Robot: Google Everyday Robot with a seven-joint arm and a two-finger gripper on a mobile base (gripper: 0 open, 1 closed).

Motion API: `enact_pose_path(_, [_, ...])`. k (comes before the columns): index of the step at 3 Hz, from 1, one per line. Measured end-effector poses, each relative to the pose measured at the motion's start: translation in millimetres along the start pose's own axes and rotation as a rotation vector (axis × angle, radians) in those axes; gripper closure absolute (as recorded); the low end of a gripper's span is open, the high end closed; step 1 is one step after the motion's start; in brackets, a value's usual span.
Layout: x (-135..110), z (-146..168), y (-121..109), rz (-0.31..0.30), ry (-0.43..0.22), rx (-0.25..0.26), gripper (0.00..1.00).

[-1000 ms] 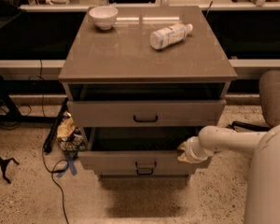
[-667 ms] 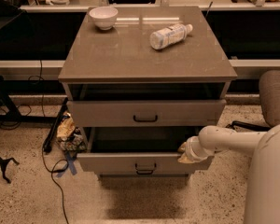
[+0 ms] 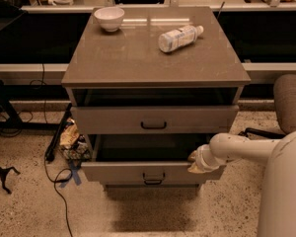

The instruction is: Open middle drawer

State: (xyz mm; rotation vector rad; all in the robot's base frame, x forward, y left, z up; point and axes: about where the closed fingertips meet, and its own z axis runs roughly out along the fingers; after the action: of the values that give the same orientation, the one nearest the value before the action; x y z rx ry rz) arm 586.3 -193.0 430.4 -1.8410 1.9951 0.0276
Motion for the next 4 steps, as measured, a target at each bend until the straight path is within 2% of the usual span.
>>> enact_pose_path(2, [-0.8, 0.9, 1.2, -0.001, -0.001, -0.004, 0.13])
enact_pose_path(3, [-1.3, 2.0, 2.2, -0.001, -0.001, -0.006, 0.0])
enact_pose_path(4, [-4.0, 3.5, 4.5, -0.023, -0.006, -0.032, 0.0])
